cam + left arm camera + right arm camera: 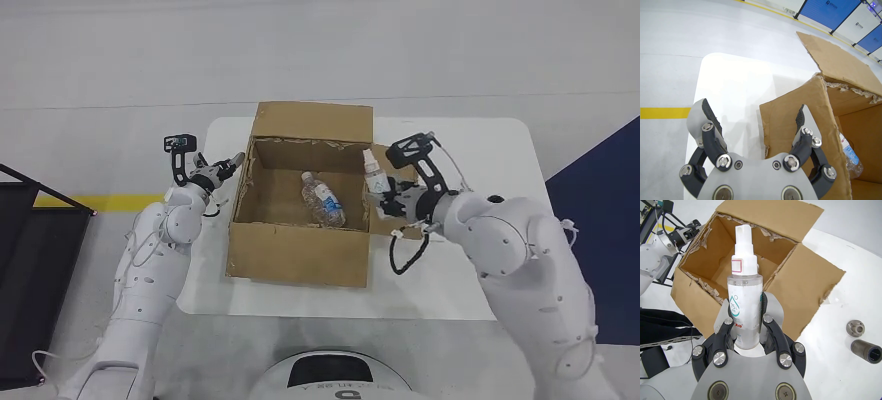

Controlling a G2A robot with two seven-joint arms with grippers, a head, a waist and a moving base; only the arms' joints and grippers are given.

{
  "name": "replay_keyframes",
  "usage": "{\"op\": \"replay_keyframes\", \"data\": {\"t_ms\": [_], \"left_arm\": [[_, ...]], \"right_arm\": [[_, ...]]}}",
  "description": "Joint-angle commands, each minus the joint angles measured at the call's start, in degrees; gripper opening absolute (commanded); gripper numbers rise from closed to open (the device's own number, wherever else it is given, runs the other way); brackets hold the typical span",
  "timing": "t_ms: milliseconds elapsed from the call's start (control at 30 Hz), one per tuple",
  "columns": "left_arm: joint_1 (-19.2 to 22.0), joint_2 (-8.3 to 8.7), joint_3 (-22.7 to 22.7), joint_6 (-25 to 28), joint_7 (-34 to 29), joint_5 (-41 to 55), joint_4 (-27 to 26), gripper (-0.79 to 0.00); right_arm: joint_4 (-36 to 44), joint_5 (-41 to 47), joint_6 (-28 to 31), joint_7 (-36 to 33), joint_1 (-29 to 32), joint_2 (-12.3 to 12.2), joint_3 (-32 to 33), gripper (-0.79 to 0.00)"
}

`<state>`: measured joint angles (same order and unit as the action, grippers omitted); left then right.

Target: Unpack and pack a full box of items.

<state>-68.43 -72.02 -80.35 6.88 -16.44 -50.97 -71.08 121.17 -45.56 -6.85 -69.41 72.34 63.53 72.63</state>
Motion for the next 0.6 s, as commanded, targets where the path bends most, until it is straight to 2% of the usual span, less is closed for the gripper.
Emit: {"op": "replay_keyframes", "data": {"t_ms": [0,267,433,567], "left_arm": [[0.0,0.0,0.0,0.0,0.0,0.0,0.0,0.0],[0.0,0.0,0.0,0.0,0.0,0.0,0.0,0.0],[0.0,0.0,0.0,0.0,0.0,0.0,0.0,0.0],[0.0,0.0,0.0,0.0,0.0,0.0,0.0,0.0]], "right_arm": [[-2.9,1.5,-0.9,-1.3,-3.7,0.5,-3.4,-0.785],[-12.9,-0.6,-3.7,-1.1,-14.3,3.0,-16.6,-0.785],[-17.1,-4.3,-8.1,2.3,-17.7,4.5,-22.1,-0.785],[-21.2,-7.9,-8.9,2.9,-19.9,5.6,-26.3,-0.782]]}}
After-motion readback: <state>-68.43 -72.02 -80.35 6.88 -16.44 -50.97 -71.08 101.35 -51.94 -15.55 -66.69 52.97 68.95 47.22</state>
